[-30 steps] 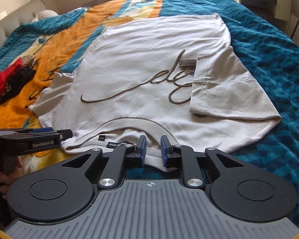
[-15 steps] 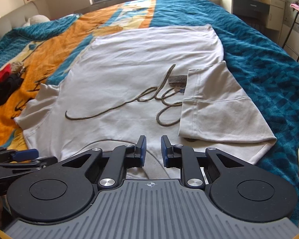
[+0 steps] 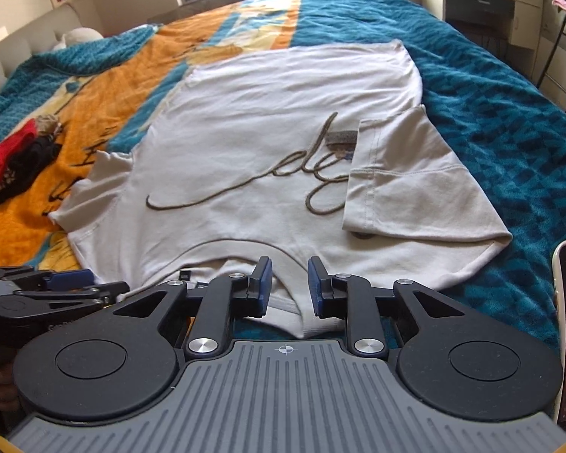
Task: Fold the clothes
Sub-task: 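Move the open left tool to the other sleeve cuff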
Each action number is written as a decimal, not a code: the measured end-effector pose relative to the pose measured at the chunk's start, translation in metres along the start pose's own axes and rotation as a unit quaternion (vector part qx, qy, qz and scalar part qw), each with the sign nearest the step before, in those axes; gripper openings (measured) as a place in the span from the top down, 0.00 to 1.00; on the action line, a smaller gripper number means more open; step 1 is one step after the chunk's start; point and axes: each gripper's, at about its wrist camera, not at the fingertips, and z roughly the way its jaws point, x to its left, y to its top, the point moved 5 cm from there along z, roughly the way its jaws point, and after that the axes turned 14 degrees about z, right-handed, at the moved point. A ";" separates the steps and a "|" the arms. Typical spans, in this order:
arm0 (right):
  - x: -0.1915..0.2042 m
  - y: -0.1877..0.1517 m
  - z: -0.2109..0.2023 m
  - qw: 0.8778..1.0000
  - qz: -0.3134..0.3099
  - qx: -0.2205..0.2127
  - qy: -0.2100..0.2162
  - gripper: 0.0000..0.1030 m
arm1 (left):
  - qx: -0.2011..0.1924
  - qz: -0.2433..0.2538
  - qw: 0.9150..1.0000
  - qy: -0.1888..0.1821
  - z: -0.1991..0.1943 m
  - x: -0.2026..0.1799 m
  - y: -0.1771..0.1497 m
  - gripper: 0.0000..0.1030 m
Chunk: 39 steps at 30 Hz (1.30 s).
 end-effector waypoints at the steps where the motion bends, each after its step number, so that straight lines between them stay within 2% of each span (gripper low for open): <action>1: 0.004 0.001 -0.002 1.000 -0.005 -0.003 0.004 0.74 | 0.000 0.000 1.000 0.000 0.000 0.000 0.000 0.55; 11: 0.013 0.000 -0.007 1.000 -0.014 -0.005 0.014 0.74 | 0.005 0.004 1.000 -0.001 -0.003 -0.001 0.001 0.55; 17: 0.012 0.000 -0.001 1.000 -0.007 0.003 0.014 0.74 | -0.001 0.007 1.000 -0.012 -0.023 0.010 0.000 0.53; 20: 0.012 -0.001 0.002 1.000 -0.003 0.007 0.014 0.74 | -0.018 -0.018 1.000 -0.013 -0.032 0.027 0.000 0.53; 23: 0.012 -0.001 0.005 1.000 0.000 0.011 0.014 0.73 | -0.052 -0.059 0.997 -0.019 -0.043 0.052 0.001 0.53; 26: 0.015 0.000 0.009 1.000 0.007 0.016 0.015 0.72 | -0.062 -0.099 0.993 -0.004 -0.044 0.079 -0.001 0.53; 27: 0.015 0.000 0.011 1.000 0.011 0.018 0.016 0.68 | -0.065 -0.112 0.992 0.000 -0.044 0.087 -0.003 0.53; 28: 0.016 0.001 0.013 1.000 0.014 0.020 0.016 0.58 | -0.068 -0.127 0.989 0.000 -0.043 0.096 -0.005 0.53; 29: 0.016 0.001 0.014 0.999 0.018 0.021 0.017 0.54 | -0.072 -0.145 0.987 0.000 -0.043 0.105 -0.007 0.53; 35: 0.020 0.001 0.023 0.999 0.042 0.028 0.016 0.52 | -0.091 -0.254 0.963 0.008 -0.037 0.163 -0.021 0.55; 39: 0.024 0.003 0.028 0.998 0.054 0.030 0.018 0.52 | -0.085 -0.252 0.963 0.030 -0.022 0.187 -0.020 0.55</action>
